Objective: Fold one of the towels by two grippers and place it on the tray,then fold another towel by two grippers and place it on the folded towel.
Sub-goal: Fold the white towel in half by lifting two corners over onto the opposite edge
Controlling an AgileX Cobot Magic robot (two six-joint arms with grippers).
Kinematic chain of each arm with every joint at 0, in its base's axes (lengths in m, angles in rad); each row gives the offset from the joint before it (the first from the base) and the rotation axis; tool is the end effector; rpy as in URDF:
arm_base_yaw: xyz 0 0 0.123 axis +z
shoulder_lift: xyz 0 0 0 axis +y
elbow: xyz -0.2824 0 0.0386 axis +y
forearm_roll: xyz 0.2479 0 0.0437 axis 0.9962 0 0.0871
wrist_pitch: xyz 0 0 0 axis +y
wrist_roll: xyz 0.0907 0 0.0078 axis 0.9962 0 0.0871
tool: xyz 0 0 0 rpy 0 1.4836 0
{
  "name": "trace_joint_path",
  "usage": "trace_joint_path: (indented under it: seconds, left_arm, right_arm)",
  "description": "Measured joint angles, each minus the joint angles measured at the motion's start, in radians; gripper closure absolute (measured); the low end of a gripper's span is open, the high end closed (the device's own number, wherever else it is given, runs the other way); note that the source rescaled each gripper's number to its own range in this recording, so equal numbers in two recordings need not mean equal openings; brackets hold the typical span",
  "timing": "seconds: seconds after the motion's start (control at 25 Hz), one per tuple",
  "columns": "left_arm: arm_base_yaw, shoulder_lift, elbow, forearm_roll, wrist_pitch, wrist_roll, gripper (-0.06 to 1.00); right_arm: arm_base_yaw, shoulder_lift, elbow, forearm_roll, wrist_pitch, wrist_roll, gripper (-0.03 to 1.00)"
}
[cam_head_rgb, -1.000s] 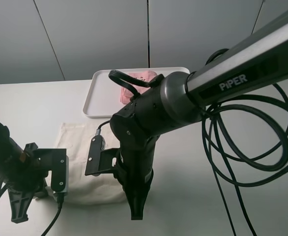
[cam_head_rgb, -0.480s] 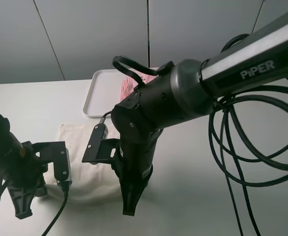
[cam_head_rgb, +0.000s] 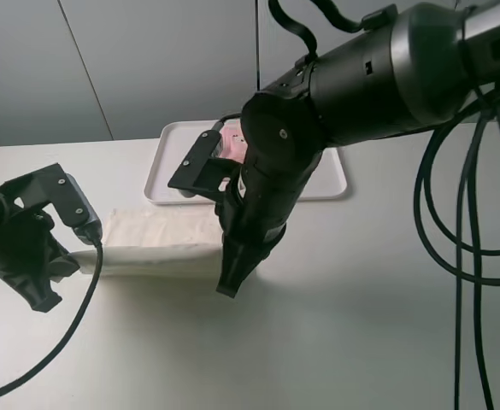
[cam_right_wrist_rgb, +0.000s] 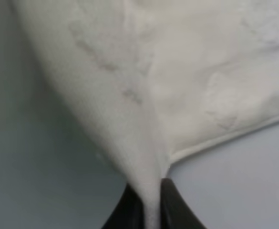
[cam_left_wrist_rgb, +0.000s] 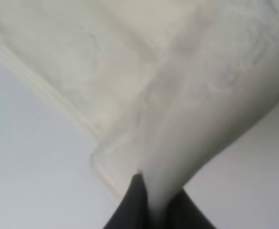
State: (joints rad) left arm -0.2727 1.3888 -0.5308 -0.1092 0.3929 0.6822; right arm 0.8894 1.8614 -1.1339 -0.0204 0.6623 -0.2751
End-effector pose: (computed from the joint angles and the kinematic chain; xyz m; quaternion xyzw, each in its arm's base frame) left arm 0.2090 -0.0624 0.1653 0.4093 0.8893 0.0110 0.2039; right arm 0.2252 0.2759 0.1625 -0.5509 0.8238 0.0335 0.1296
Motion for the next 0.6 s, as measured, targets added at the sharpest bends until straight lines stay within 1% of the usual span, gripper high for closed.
trace_joint_path:
  seconds: [0.16, 0.32, 0.48, 0.6]
  left_arm:
    - [0.003, -0.01, 0.0, -0.072, -0.051, 0.0, 0.94]
    - [0.009, -0.003, 0.0, -0.1, -0.084, -0.003, 0.94]
    - [0.012, 0.031, -0.031, -0.103, -0.101, -0.063, 0.94]
    - [0.012, 0.081, -0.086, -0.105, -0.101, -0.121, 0.94]
  right_arm:
    - [-0.028, -0.005, 0.0, 0.014, -0.013, 0.058, 0.97]
    - [-0.033, -0.005, 0.0, 0.014, -0.079, 0.141, 0.97]
    - [-0.057, -0.005, 0.0, 0.014, -0.145, 0.223, 0.97]
    - [-0.087, 0.001, 0.0, 0.012, -0.16, 0.254, 0.97]
